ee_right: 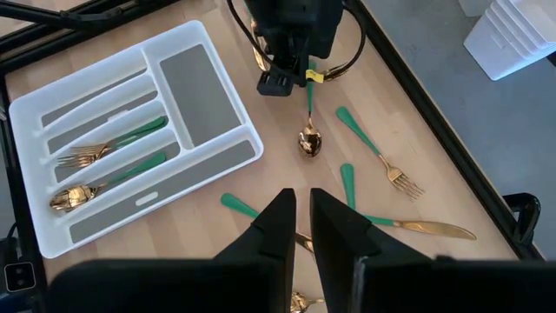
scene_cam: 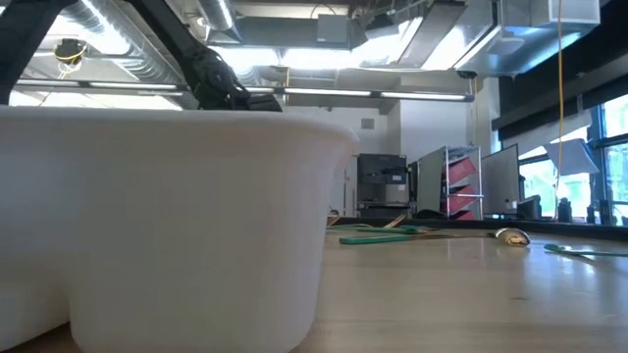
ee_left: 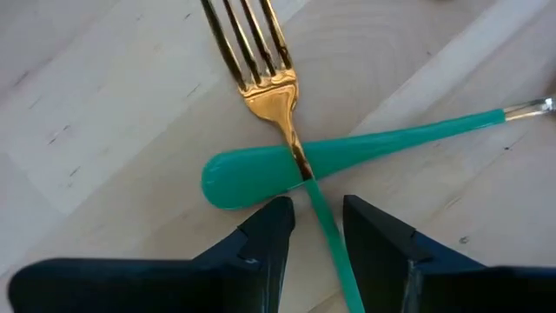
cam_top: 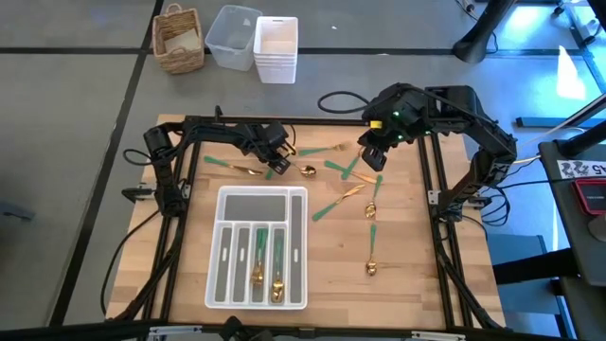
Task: Sort silverware
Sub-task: Put the fork in the silverware tray
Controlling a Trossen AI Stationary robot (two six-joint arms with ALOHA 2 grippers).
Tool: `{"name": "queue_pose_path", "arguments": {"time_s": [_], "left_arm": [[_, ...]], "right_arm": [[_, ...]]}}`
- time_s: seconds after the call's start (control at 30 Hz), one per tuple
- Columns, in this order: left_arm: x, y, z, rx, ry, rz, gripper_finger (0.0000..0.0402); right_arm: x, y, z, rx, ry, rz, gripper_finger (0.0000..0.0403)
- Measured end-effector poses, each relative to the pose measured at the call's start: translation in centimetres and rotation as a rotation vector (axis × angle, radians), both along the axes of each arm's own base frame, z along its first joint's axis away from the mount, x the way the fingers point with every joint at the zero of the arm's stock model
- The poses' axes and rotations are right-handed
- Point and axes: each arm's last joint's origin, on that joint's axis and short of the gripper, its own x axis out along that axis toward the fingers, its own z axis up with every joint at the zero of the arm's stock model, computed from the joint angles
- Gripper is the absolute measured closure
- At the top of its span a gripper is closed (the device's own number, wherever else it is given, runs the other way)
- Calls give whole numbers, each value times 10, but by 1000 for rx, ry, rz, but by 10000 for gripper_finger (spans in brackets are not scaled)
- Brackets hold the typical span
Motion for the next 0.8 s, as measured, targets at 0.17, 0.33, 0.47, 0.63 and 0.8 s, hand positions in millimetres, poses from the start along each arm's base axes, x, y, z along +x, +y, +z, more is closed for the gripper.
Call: {"name": "queue_pose_path", "arguments": {"time_s": [0.17, 0.33, 0.47, 0.63, 0.8], "left_arm": [[-4, -2, -1, -14, 64, -20, 323], [-7, -3, -2, -31, 92, -49, 357], [-8, -4, -2, -34, 102, -68, 386], [-8, -4, -2, -32, 107, -92, 394], [-9, -5, 1, -31, 98, -105, 397]], "right_arm": [[0, 0, 0, 0, 0, 0, 363], [0, 0, 0, 0, 0, 1, 363], [0, 0, 0, 0, 0, 1, 363], [0, 0, 0, 0, 0, 1, 363], [0, 0, 0, 0, 0, 1, 363]]}}
